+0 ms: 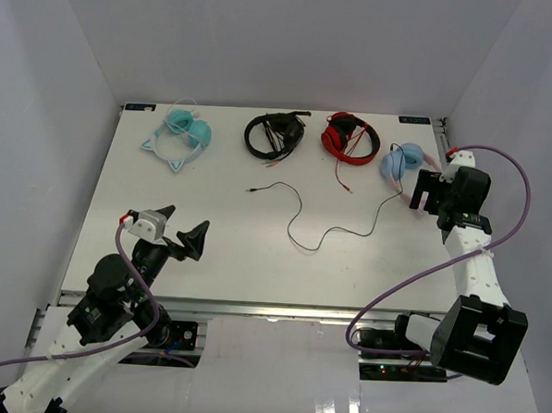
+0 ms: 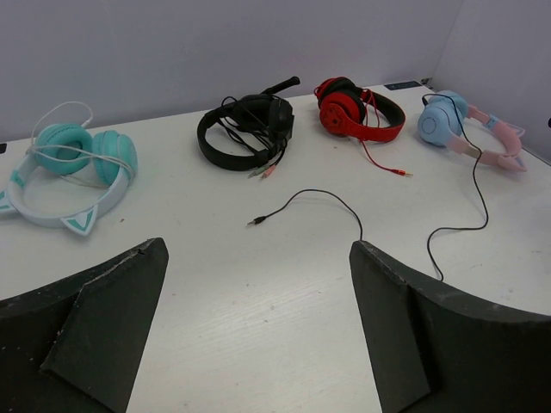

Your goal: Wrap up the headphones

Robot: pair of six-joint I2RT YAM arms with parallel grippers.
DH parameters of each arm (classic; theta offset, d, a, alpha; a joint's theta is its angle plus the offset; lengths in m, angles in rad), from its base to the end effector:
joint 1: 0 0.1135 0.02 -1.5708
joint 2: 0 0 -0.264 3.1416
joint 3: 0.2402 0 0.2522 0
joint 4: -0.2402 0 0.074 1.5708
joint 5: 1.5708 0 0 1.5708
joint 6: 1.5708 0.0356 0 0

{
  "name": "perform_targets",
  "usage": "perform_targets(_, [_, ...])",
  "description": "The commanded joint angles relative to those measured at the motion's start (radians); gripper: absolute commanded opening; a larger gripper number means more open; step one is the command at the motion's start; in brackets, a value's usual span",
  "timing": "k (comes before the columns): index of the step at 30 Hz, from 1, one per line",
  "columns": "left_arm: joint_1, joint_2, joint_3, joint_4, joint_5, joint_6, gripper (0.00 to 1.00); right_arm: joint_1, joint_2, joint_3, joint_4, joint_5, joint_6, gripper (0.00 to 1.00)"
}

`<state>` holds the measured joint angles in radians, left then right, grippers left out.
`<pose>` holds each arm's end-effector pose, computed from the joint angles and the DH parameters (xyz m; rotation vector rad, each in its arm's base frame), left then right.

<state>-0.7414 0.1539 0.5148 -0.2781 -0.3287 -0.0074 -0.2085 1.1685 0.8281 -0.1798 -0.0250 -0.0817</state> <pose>0.0627 -0.0418 0.3055 0.2820 1.4762 -0.3593 0.2572 -0.0535 0.2767 0.1176 2.0910 -0.1496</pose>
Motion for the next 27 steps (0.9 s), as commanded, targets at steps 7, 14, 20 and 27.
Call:
perform_targets(7, [0.004,-0.009,0.002,0.005,0.049,0.0,0.98,-0.005,0.334,0.205,-0.085,0.035,0.053,0.91])
perform_targets(14, [0.004,-0.021,0.002,0.013,0.076,0.0,0.98,-0.051,0.44,0.25,-0.074,0.123,0.275,0.96])
perform_targets(20, [0.005,-0.037,0.004,0.02,0.095,0.003,0.98,-0.07,0.537,0.339,-0.065,0.176,0.333,0.81])
perform_targets(27, [0.004,-0.054,0.001,0.028,0.106,0.004,0.98,-0.078,0.603,0.391,-0.05,0.192,0.41,0.84])
